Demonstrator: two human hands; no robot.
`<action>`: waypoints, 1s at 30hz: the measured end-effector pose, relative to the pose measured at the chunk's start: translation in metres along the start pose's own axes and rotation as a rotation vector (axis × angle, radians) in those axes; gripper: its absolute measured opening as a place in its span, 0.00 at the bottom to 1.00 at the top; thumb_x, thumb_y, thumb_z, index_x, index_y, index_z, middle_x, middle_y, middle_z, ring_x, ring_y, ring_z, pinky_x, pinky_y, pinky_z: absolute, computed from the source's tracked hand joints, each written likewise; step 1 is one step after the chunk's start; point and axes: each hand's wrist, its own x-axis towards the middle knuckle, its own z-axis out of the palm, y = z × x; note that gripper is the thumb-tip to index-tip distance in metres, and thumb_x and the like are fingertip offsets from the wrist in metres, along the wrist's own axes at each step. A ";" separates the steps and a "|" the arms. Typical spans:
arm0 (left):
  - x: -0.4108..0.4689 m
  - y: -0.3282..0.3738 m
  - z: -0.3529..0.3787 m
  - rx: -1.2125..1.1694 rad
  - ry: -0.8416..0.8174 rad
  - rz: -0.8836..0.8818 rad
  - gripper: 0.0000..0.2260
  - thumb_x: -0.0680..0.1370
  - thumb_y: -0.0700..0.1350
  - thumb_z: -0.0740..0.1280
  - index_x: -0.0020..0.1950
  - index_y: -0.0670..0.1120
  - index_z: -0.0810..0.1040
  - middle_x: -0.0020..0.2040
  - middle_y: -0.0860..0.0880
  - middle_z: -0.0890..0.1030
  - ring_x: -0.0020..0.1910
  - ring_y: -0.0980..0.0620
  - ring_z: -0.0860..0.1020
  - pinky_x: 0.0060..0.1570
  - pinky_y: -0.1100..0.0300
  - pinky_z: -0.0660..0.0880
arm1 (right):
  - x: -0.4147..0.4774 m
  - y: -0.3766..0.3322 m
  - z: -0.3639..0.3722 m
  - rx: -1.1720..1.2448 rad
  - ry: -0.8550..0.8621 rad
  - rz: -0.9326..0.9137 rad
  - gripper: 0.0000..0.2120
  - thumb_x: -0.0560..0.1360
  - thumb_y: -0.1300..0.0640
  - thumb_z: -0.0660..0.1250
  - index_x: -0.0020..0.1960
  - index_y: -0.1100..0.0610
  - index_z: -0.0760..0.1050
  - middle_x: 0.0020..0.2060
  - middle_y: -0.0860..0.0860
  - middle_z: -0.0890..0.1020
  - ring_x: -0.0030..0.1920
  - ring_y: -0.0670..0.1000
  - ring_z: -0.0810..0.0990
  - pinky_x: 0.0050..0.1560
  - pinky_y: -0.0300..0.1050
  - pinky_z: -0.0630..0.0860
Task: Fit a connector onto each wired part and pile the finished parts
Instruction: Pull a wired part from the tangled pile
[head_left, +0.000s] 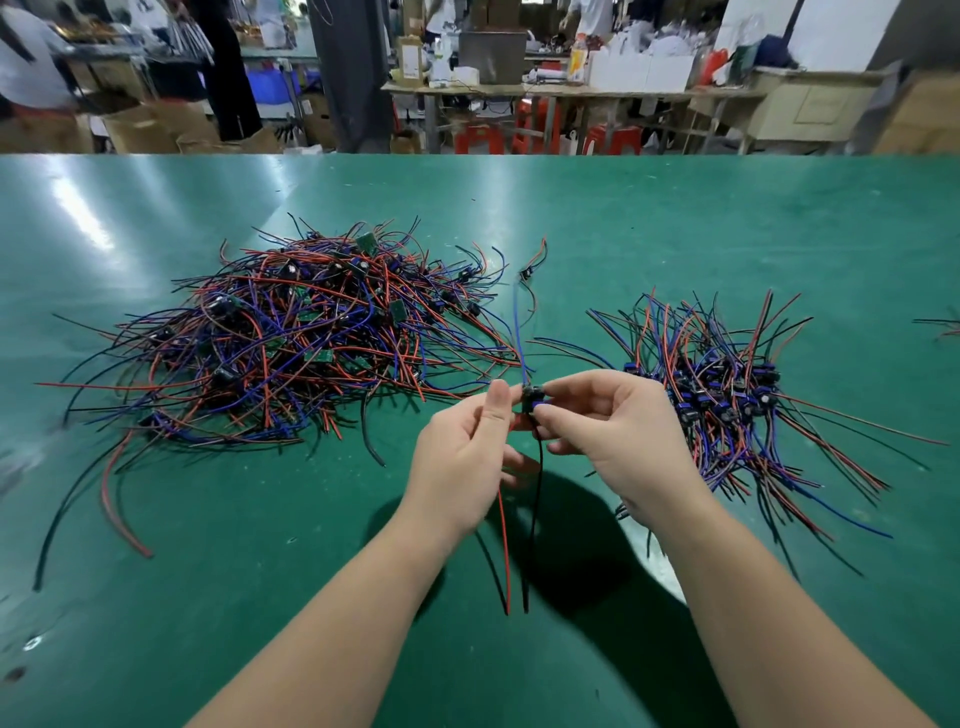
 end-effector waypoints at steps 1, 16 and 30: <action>-0.001 0.001 0.001 -0.001 -0.012 0.015 0.16 0.73 0.62 0.57 0.50 0.57 0.80 0.40 0.56 0.84 0.30 0.53 0.80 0.29 0.60 0.76 | 0.001 0.000 0.000 0.041 0.019 0.021 0.10 0.70 0.73 0.70 0.49 0.63 0.79 0.31 0.52 0.84 0.31 0.47 0.82 0.30 0.37 0.77; -0.005 0.005 -0.002 0.030 -0.161 -0.003 0.15 0.82 0.51 0.55 0.54 0.52 0.81 0.52 0.52 0.84 0.33 0.53 0.78 0.30 0.63 0.72 | 0.011 -0.017 -0.030 0.103 0.370 -0.192 0.09 0.71 0.68 0.67 0.41 0.56 0.82 0.31 0.52 0.82 0.32 0.54 0.84 0.32 0.40 0.78; 0.026 0.009 -0.080 1.006 0.659 0.195 0.14 0.75 0.46 0.65 0.60 0.51 0.79 0.68 0.47 0.72 0.69 0.45 0.65 0.67 0.53 0.57 | 0.019 -0.007 -0.096 -1.063 0.411 0.259 0.05 0.72 0.54 0.70 0.41 0.54 0.83 0.30 0.55 0.79 0.42 0.60 0.77 0.40 0.45 0.72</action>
